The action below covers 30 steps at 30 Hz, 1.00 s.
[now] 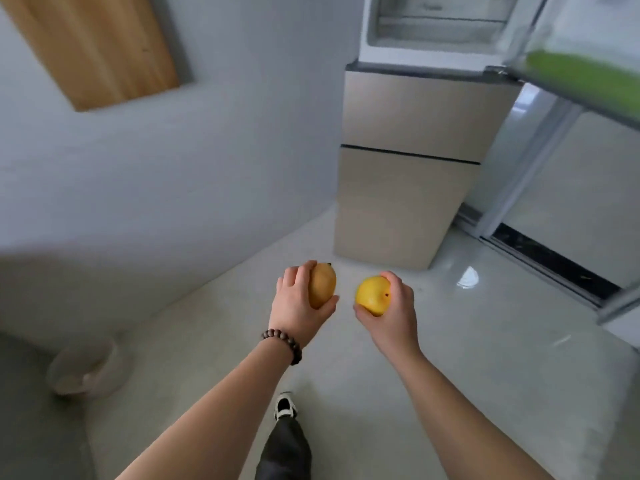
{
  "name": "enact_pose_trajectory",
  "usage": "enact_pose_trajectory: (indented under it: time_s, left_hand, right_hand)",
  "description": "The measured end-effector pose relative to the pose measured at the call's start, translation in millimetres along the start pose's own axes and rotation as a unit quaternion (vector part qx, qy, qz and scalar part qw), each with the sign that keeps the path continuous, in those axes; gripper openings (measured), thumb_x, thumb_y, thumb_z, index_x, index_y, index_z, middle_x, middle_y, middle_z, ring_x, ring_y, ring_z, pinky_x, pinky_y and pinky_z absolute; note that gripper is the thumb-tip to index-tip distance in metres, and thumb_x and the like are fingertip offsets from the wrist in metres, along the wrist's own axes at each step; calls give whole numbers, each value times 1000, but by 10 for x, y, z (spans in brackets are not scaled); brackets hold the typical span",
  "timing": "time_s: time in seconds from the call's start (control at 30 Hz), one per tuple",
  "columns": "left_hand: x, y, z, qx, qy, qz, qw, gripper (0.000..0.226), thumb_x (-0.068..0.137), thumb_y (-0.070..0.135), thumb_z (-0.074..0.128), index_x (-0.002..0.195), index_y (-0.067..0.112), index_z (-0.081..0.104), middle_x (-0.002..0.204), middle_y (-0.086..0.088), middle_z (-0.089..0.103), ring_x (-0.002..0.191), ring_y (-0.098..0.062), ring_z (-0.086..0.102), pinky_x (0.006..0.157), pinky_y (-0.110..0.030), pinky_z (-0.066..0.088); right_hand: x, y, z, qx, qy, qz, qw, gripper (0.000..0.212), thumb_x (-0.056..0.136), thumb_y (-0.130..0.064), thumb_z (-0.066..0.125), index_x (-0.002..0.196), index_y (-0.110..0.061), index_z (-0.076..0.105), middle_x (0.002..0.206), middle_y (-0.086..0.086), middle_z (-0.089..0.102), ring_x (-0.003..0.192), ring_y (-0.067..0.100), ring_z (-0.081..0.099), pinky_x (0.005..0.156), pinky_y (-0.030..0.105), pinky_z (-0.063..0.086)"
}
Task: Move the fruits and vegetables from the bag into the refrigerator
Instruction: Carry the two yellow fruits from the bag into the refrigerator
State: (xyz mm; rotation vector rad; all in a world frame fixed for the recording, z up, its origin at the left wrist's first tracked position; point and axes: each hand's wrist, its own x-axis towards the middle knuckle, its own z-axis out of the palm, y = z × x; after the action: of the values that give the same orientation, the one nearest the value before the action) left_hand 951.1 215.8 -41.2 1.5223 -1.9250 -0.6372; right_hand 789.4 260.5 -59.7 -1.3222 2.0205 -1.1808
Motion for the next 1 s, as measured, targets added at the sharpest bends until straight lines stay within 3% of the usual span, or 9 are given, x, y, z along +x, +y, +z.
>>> enact_pose_trajectory:
  time_s: [0.3,0.43,0.57,0.77,1.0]
  left_hand:
    - [1804,-2,245,-33,-73,74,994,69,77,42,69,135,25,36,129,4,42,118,-19,40,94,-31,41]
    - [2640,30,194,-42,-70,102,991,68,77,43,68,135,25,36,129,5,41,118,-18,39,94,-33,43]
    - [3267,169,224,-73,-65,128,987,68,77,41,70,134,24,37,129,4,41,116,-18,40,95,-30,40]
    - [3968,494,438,-105,-67,167,978,65,76,41,70,131,26,40,124,5,42,112,-17,43,92,-34,44]
    - [4923,947,803,-125,-53,222,966,66,76,40,70,132,24,40,125,5,43,113,-15,42,89,-25,38]
  right_hand:
    - [1558,-169,76,-2,125,48,991,73,67,-25,78,130,-29,41,124,2,41,108,21,49,86,28,39]
    - [2170,-373,153,-14,158,46,986,72,69,-25,77,131,-29,40,124,2,41,106,21,48,83,28,38]
    - [2622,-456,138,-14,188,53,981,73,69,-26,77,131,-32,39,128,2,39,103,17,46,84,35,47]
    - [3223,-498,-50,-24,230,47,972,70,69,-23,78,129,-30,41,127,2,39,107,19,48,85,30,41]
    - [4309,-475,-245,-34,262,22,964,73,68,-22,78,131,-26,41,128,3,40,109,19,46,88,29,38]
